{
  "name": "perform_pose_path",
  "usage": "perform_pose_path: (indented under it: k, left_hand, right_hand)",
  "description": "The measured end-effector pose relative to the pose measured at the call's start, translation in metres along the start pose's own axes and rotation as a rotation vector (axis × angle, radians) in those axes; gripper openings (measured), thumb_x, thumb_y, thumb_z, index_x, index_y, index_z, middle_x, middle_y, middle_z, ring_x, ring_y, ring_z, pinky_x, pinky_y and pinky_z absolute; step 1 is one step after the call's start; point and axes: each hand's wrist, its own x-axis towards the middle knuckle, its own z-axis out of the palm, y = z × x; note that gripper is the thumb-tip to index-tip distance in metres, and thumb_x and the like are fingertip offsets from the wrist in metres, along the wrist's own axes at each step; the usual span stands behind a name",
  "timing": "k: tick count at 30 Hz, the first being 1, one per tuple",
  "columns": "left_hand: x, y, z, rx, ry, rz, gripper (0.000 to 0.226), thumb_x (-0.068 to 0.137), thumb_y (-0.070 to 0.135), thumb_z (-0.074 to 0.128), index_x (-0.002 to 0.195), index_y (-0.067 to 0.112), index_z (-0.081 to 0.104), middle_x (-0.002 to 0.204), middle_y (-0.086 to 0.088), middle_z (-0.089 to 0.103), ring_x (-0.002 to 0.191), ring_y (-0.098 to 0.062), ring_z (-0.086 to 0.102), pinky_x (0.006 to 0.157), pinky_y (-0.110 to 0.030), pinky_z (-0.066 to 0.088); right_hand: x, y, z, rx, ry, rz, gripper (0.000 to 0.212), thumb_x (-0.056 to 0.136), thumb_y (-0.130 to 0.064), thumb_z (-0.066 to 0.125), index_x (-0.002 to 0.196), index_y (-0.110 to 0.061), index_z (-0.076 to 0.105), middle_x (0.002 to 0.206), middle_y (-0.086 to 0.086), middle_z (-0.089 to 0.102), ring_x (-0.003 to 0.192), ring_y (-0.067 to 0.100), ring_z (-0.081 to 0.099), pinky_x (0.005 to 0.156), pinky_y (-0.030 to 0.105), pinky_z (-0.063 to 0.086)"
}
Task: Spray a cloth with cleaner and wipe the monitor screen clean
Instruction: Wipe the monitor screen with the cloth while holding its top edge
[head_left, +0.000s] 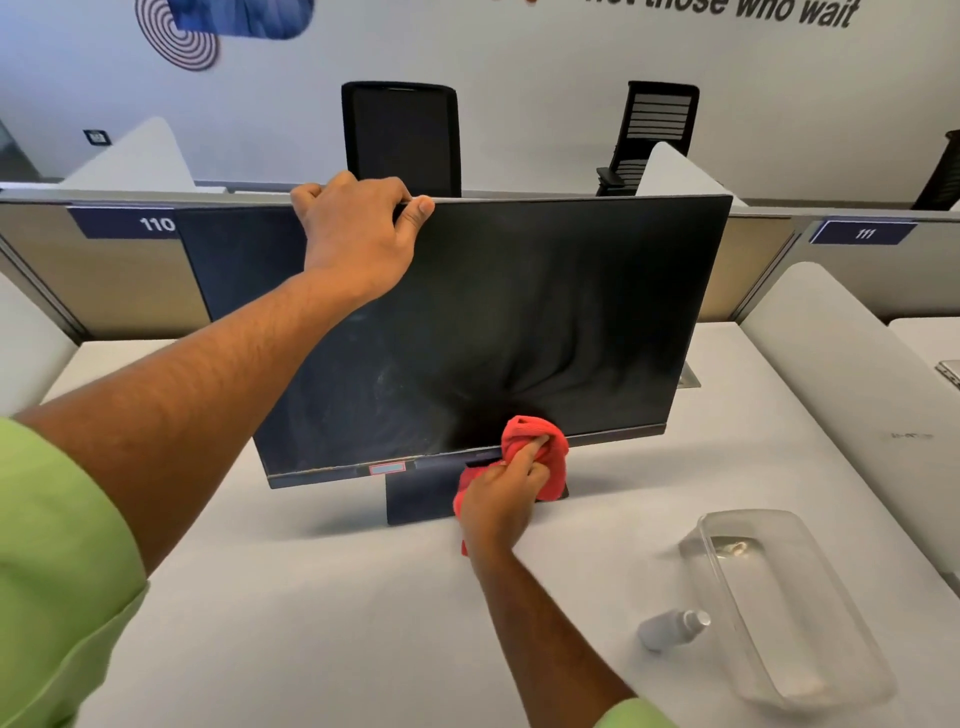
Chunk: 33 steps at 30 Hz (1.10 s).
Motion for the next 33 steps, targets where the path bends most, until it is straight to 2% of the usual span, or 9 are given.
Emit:
perform_pose_path:
  k: [4, 9, 12, 19, 22, 25, 28, 30, 33]
  left_hand:
    - [0.0, -0.001, 0.0, -0.007, 0.001, 0.0, 0.045, 0.102, 0.057, 0.038, 0.106, 0.024, 0.068, 0.087, 0.004, 0.055, 0.104, -0.023, 0.052, 0.093, -0.047, 0.029]
    - [0.0, -0.003, 0.0, -0.011, -0.006, -0.002, 0.044, 0.102, 0.058, 0.038, 0.104, 0.024, 0.067, 0.087, 0.005, 0.055, 0.104, -0.023, 0.052, 0.092, -0.047, 0.029]
    - [-0.001, -0.005, 0.0, -0.013, -0.013, -0.01, 0.045, 0.102, 0.058, 0.037, 0.105, 0.024, 0.067, 0.088, 0.004, 0.055, 0.105, -0.023, 0.052, 0.092, -0.046, 0.029]
    - [0.001, -0.005, -0.001, -0.016, -0.033, -0.009, 0.044, 0.102, 0.058, 0.038, 0.104, 0.024, 0.066, 0.088, 0.003, 0.056, 0.104, -0.023, 0.051, 0.093, -0.047, 0.029]
    - [0.001, -0.004, -0.001, -0.023, -0.037, -0.004, 0.044, 0.102, 0.057, 0.037, 0.102, 0.024, 0.065, 0.086, 0.003, 0.055, 0.104, -0.023, 0.051, 0.094, -0.047, 0.029]
    - [0.001, -0.004, -0.002, -0.009, -0.039, -0.008, 0.043, 0.102, 0.057, 0.037, 0.099, 0.025, 0.065, 0.085, 0.004, 0.055, 0.104, -0.022, 0.051, 0.094, -0.047, 0.028]
    - [0.001, -0.003, -0.002, 0.001, -0.042, -0.009, 0.043, 0.102, 0.058, 0.036, 0.097, 0.026, 0.064, 0.084, 0.005, 0.057, 0.104, -0.022, 0.052, 0.093, -0.046, 0.028]
    - [0.001, -0.002, -0.002, 0.002, -0.043, -0.009, 0.043, 0.102, 0.058, 0.036, 0.096, 0.026, 0.064, 0.084, 0.005, 0.056, 0.104, -0.022, 0.052, 0.093, -0.046, 0.028]
    - [0.002, 0.001, -0.001, 0.012, -0.045, -0.005, 0.043, 0.102, 0.058, 0.036, 0.098, 0.026, 0.064, 0.085, 0.006, 0.055, 0.105, -0.022, 0.052, 0.093, -0.045, 0.027]
  right_hand:
    - [-0.028, -0.01, 0.012, -0.011, -0.095, -0.061, 0.066, 0.109, -0.017, 0.045, 0.168, -0.012, 0.016, 0.134, 0.013, 0.052, 0.116, 0.035, 0.061, 0.091, 0.038, 0.053]
    - [-0.07, -0.026, 0.028, -0.032, -0.234, -0.15, 0.066, 0.105, -0.034, 0.028, 0.168, -0.015, 0.017, 0.142, 0.01, 0.052, 0.122, 0.031, 0.062, 0.096, 0.036, 0.054]
    - [-0.089, -0.036, 0.032, -0.034, -0.355, -0.177, 0.062, 0.111, -0.025, 0.039, 0.168, -0.018, 0.017, 0.154, 0.004, 0.047, 0.132, 0.027, 0.058, 0.105, 0.032, 0.05]
    - [-0.101, -0.053, 0.031, -0.067, -0.575, -0.197, 0.062, 0.113, -0.025, 0.042, 0.169, -0.025, 0.016, 0.166, -0.007, 0.038, 0.147, 0.024, 0.047, 0.12, 0.033, 0.039]
    - [-0.092, -0.042, 0.025, -0.061, -0.521, -0.256, 0.062, 0.112, -0.023, 0.041, 0.169, -0.021, 0.017, 0.163, -0.001, 0.038, 0.145, 0.024, 0.046, 0.12, 0.032, 0.038]
    - [-0.059, -0.026, 0.011, -0.051, -0.337, -0.198, 0.065, 0.106, -0.019, 0.042, 0.166, -0.007, 0.021, 0.147, 0.013, 0.047, 0.132, 0.032, 0.054, 0.112, 0.033, 0.04]
    - [-0.007, -0.014, -0.011, -0.032, -0.138, -0.103, 0.072, 0.098, -0.027, 0.036, 0.161, 0.007, 0.025, 0.136, 0.027, 0.056, 0.126, 0.044, 0.055, 0.108, 0.043, 0.039]
    - [0.024, -0.009, -0.026, -0.019, -0.065, -0.043, 0.065, 0.105, -0.024, 0.039, 0.161, 0.006, 0.024, 0.139, 0.027, 0.055, 0.127, 0.046, 0.055, 0.11, 0.047, 0.042]
    - [0.042, -0.006, -0.037, 0.013, -0.039, 0.029, 0.059, 0.11, -0.019, 0.044, 0.163, -0.003, 0.025, 0.141, 0.019, 0.056, 0.129, 0.042, 0.058, 0.11, 0.05, 0.048]
